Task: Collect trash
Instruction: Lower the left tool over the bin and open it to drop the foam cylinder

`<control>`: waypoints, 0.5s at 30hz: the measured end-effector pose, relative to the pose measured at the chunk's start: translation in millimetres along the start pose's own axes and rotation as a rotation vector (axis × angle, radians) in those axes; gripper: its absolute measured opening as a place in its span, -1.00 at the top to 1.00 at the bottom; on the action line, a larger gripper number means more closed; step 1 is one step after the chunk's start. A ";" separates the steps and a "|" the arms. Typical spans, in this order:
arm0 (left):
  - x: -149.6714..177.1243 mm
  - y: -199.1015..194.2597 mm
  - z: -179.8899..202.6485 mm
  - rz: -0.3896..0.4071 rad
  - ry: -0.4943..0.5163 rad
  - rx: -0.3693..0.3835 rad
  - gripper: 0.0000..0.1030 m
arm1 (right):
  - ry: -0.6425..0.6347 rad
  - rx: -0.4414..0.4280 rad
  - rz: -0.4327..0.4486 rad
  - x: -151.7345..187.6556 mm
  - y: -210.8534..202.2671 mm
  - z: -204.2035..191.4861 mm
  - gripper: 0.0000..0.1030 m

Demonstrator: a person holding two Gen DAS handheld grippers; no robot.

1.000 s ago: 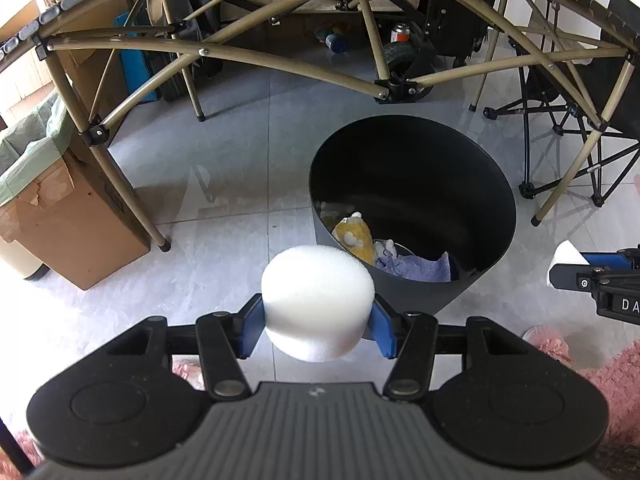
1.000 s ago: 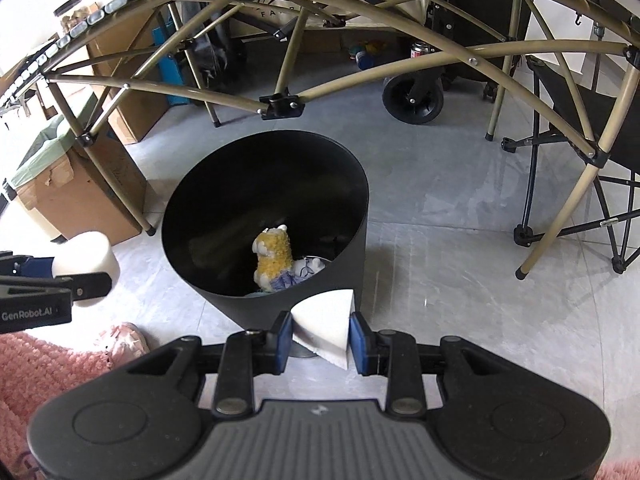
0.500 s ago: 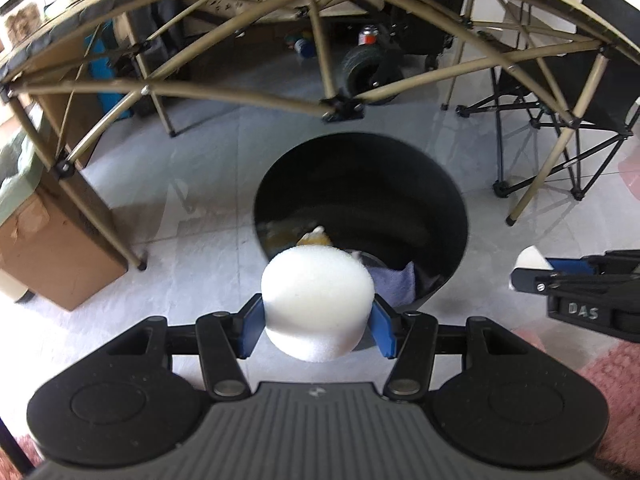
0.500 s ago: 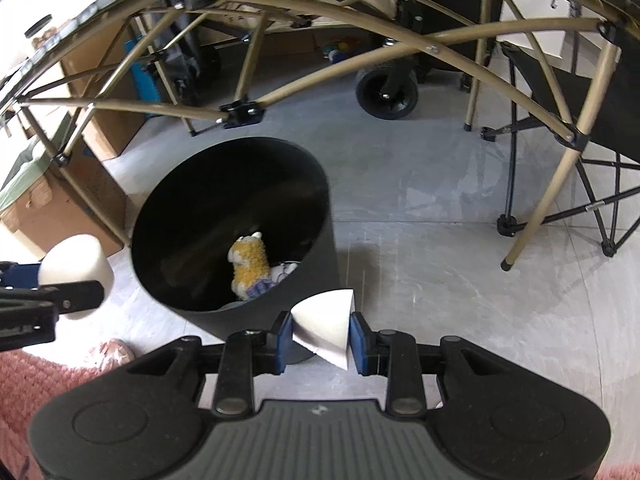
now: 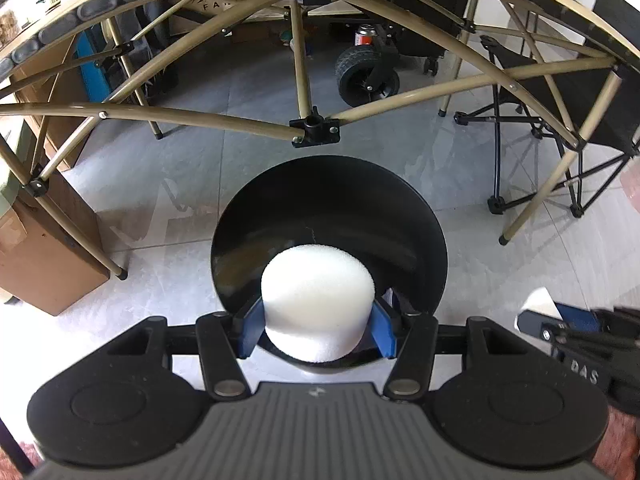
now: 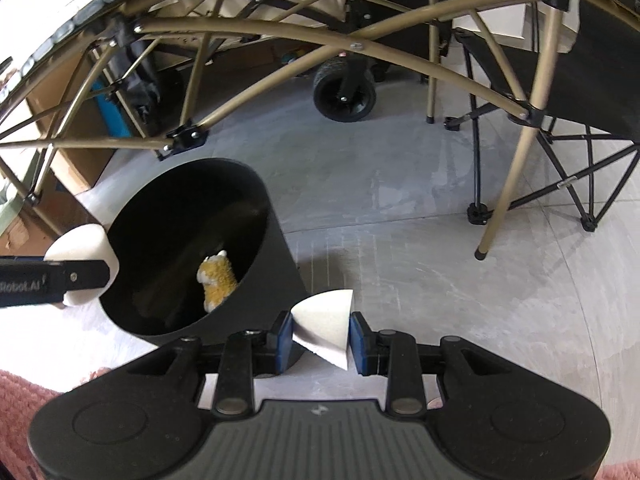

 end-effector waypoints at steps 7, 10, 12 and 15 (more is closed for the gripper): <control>-15.3 15.7 5.3 -0.028 -0.066 -0.004 -0.08 | 0.048 0.007 0.071 -5.2 -12.7 11.8 0.43; -18.4 25.6 5.7 -0.059 -0.093 -0.010 -0.08 | 0.070 0.009 0.091 -7.0 -16.9 18.9 0.43; -19.7 32.6 6.3 -0.082 -0.110 -0.009 -0.08 | 0.082 0.012 0.094 -8.0 -17.3 21.5 0.43; -20.4 40.4 8.4 -0.107 -0.127 -0.008 -0.08 | 0.091 0.017 0.096 -9.0 -17.8 23.7 0.43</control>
Point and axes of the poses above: each gripper's, at about its wrist camera, not at the fingertips, and y roughly the way its jaws point, z to its right, x to its underside, the point moved 9 cm from there along y, roughly the way its jaws point, and after that the axes turned 15 degrees about -z, right-handed, at the moved point
